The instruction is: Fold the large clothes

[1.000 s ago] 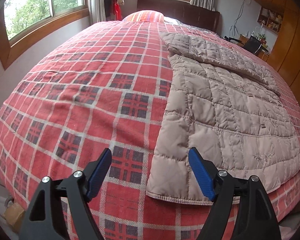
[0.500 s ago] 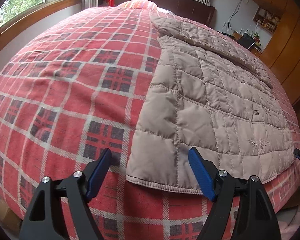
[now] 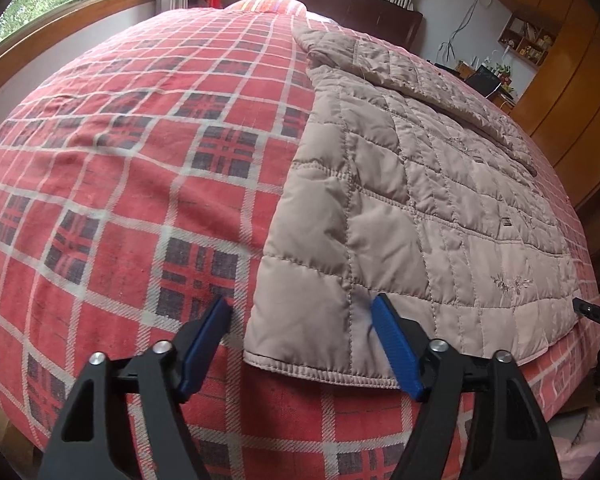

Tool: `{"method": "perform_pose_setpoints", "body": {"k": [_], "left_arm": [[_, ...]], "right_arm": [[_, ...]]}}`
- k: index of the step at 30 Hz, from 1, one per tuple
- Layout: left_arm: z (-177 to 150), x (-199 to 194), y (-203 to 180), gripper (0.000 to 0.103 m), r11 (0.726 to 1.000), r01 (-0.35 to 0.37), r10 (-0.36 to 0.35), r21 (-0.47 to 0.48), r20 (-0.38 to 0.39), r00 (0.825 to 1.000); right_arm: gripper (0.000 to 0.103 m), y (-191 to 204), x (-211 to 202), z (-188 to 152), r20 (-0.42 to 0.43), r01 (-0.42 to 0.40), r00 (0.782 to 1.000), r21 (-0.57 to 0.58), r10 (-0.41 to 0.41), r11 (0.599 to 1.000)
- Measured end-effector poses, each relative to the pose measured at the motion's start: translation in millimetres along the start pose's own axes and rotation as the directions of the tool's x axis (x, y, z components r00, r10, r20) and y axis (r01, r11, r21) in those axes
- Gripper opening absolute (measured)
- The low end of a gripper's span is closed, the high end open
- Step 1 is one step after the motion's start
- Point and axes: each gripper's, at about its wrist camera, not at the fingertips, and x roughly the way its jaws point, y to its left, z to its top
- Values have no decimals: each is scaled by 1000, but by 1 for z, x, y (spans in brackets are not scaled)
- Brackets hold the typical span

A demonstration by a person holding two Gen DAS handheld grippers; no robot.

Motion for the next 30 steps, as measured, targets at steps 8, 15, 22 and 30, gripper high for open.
{"method": "perform_pose_setpoints", "body": {"k": [8, 15, 22, 30], "left_arm": [[-1, -6, -6, 21, 998, 56, -56, 2, 0, 998], [4, -23, -15, 14, 998, 63, -64, 25, 58, 996], [17, -42, -25, 13, 996, 79, -84, 49, 119, 989], [64, -70, -46, 13, 989, 83, -110, 123, 228, 967]], "right_arm": [[18, -1, -1, -1, 3, -51, 999, -1, 51, 999], [11, -1, -12, 2, 33, -81, 996, -1, 81, 997], [11, 6, -33, 11, 88, -116, 989, -26, 118, 993], [10, 20, -64, 52, 156, -136, 977, -73, 146, 988]]}}
